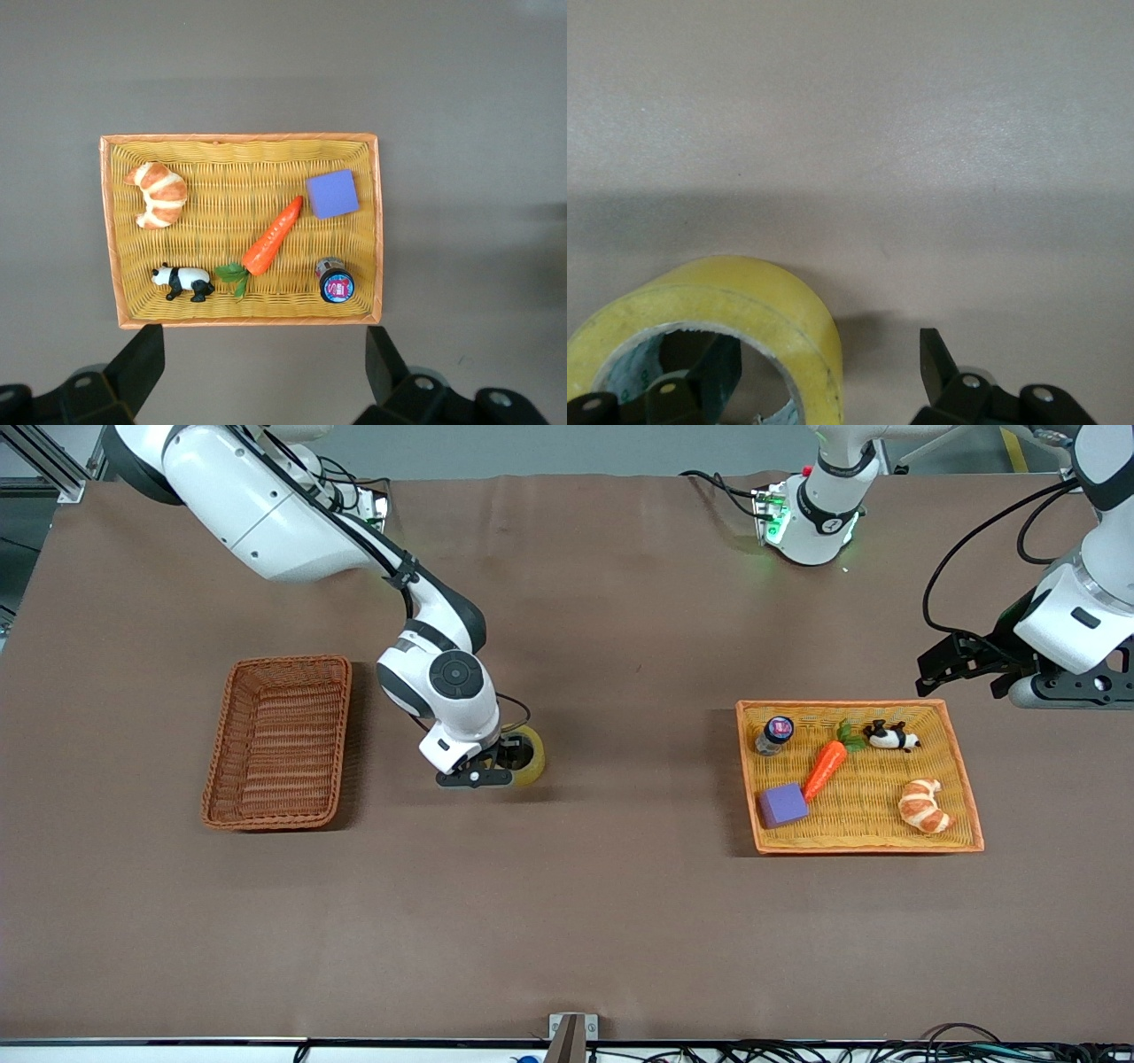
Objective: Move tape to another basket
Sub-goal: 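Lift the tape with the right gripper and carry it over the basket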
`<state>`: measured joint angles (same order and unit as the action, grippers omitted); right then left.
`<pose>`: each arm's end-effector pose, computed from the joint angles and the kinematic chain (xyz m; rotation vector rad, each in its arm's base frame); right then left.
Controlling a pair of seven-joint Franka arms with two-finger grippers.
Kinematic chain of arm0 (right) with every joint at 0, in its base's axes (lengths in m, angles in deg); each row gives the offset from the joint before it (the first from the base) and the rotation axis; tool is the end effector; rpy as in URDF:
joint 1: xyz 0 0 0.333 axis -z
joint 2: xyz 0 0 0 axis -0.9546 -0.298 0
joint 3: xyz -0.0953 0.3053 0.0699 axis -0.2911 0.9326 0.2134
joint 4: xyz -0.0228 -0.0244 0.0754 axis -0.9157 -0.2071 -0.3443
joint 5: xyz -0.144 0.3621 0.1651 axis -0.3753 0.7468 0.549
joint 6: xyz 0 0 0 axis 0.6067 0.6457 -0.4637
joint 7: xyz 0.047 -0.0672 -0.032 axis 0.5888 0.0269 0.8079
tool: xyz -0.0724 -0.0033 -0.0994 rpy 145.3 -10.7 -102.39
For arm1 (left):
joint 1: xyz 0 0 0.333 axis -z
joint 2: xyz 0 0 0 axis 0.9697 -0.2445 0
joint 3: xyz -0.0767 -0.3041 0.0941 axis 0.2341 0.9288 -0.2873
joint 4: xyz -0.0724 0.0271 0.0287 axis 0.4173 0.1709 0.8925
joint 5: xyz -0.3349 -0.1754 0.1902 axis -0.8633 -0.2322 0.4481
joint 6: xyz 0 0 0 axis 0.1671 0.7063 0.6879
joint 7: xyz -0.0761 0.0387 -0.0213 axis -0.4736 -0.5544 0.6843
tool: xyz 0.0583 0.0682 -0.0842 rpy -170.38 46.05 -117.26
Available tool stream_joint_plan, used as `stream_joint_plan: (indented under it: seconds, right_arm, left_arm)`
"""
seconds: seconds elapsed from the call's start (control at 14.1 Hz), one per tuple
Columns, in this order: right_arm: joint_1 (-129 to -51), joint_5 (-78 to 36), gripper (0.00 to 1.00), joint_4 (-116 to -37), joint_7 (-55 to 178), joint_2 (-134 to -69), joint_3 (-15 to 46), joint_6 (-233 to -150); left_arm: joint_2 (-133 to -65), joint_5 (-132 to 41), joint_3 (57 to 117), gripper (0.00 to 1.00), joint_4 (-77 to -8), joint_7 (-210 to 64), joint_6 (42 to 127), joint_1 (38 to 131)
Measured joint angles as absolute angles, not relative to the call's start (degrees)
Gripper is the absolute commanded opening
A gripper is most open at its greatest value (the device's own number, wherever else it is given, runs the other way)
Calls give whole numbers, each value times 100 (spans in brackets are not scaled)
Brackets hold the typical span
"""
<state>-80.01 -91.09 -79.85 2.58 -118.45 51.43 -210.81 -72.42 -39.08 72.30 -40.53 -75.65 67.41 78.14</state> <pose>0.5534 0.3933 0.1665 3.0991 0.0567 0.0629 0.5905 -0.0658 0.5789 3.0910 -0.0369 0.0825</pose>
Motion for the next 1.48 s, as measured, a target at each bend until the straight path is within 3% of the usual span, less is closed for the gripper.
stream_joint_plan:
  seconds: [0.07,0.42,0.71,0.99,1.34,1.48]
  right_arm:
    - [-8000,-9154,67,-7985,258,-11862,5143,-21106]
    - [-8000,-9213,6,-7985,253,-11884,5144,-21117]
    - [-8004,-9217,0,-7975,179,-11884,5150,-21095]
    - [-7842,-9212,0,-7659,146,-11828,5154,-20460]
    - [-7382,-8655,0,-7476,625,-10816,5101,-19351]
    - [-7331,-8056,0,-7484,1535,-10344,4701,-19110]
  left_arm:
    - [-7242,-3908,7230,100,-4050,-7544,6742,7814]
    - [-7242,-3907,7230,100,-4049,-7385,6745,7811]
    - [-7242,-3907,7233,100,-4049,-7385,6745,7811]
    - [-7242,-3907,7233,100,-4049,-7385,6744,7811]
    - [-7242,-3778,7318,100,-4047,-7384,6744,7810]
    - [-7242,-3774,7322,100,-4043,-7384,6744,7806]
